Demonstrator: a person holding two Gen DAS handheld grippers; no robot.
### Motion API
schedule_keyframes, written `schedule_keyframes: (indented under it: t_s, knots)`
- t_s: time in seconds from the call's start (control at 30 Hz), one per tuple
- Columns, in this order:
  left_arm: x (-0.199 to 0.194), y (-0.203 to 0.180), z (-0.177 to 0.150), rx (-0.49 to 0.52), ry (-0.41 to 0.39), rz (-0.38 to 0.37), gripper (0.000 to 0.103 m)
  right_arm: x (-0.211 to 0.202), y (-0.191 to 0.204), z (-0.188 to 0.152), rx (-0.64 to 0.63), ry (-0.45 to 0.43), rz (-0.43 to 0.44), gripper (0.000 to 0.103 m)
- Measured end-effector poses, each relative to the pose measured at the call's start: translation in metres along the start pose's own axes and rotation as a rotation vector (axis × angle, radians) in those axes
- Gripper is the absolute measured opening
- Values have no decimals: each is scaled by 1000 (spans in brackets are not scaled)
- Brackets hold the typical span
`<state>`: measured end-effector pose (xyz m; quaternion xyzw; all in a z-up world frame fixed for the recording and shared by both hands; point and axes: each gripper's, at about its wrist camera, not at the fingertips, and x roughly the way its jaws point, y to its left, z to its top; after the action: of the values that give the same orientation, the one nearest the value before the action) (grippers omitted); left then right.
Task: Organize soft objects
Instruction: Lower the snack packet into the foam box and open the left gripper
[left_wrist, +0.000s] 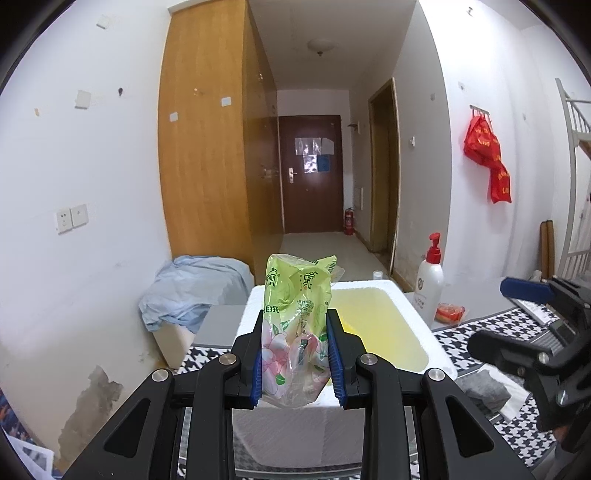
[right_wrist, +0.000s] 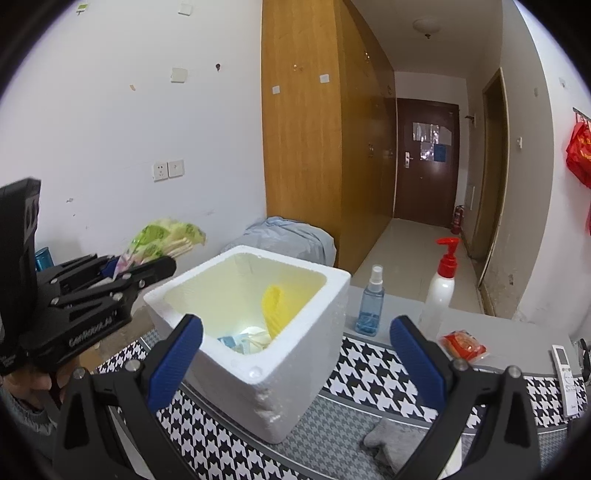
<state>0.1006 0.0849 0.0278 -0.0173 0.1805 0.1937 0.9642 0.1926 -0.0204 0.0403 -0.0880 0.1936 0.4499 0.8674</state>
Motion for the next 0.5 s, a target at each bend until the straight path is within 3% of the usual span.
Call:
schedule_keyframes:
  t_s: [0.5]
  knots:
    - [24,-21,9,24,43,-39,30,-16,-27,-13,42,0,-39,103]
